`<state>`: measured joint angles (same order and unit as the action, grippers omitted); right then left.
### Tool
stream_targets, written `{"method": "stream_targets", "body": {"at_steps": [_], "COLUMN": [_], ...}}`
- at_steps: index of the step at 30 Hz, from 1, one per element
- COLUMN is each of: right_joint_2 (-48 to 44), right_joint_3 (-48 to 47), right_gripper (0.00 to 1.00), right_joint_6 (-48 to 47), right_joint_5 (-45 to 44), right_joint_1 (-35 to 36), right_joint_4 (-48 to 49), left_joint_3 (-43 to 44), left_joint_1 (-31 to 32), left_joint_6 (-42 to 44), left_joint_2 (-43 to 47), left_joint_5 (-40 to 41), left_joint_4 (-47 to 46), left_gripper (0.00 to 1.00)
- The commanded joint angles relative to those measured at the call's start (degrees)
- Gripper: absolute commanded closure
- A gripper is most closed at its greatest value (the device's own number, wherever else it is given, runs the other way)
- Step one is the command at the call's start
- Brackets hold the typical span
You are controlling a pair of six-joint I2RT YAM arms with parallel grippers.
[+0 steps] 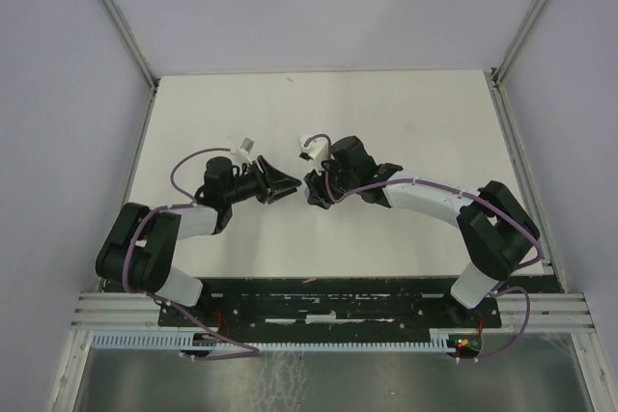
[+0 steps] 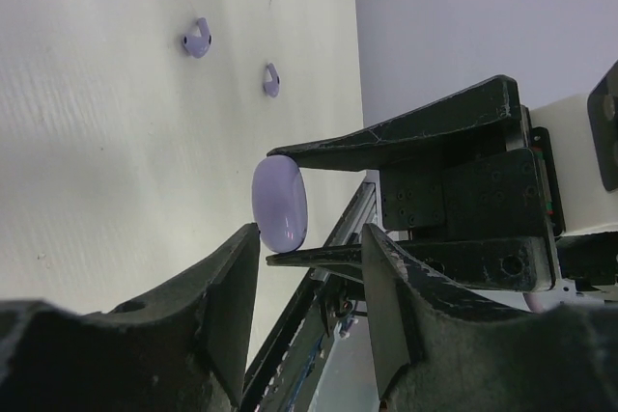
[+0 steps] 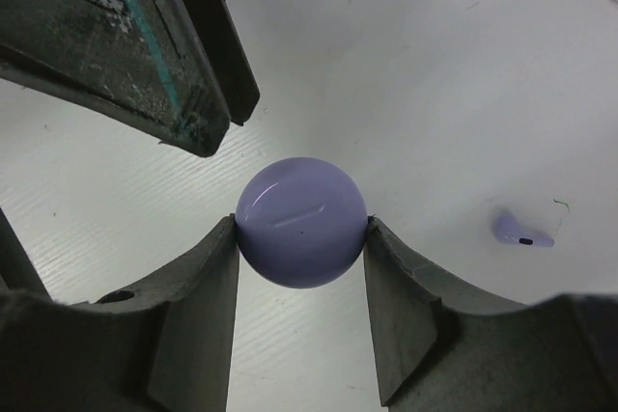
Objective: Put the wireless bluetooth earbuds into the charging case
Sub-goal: Pick up the charging case at the center of the board.
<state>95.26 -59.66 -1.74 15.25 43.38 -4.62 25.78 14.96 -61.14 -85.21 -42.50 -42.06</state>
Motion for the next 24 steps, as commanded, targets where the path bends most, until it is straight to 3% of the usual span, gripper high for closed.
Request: {"method": "stream_targets", "body": {"at_steps": [1, 24], "right_joint_2": [-3.28, -4.25], "right_joint_3": [-2.48, -2.21], "right_gripper": [0.69, 0.70], "right_joint_6": [1.08, 1.74], "right_joint_5": [2.17, 3.43], "right_joint_1": [-0.59, -1.08], "right_joint_4": [1.10, 1.45], "left_joint_3": [2.00, 3.51], "left_joint_1": [1.12, 5.54], "left_joint_6": [-1.06, -0.78], "left_joint_2": [-1.09, -4.48], "left_joint_5": [-1.71, -0.93], "left_joint_4": [-4.68, -5.31], "left_gripper": [0.48, 0.48]}}
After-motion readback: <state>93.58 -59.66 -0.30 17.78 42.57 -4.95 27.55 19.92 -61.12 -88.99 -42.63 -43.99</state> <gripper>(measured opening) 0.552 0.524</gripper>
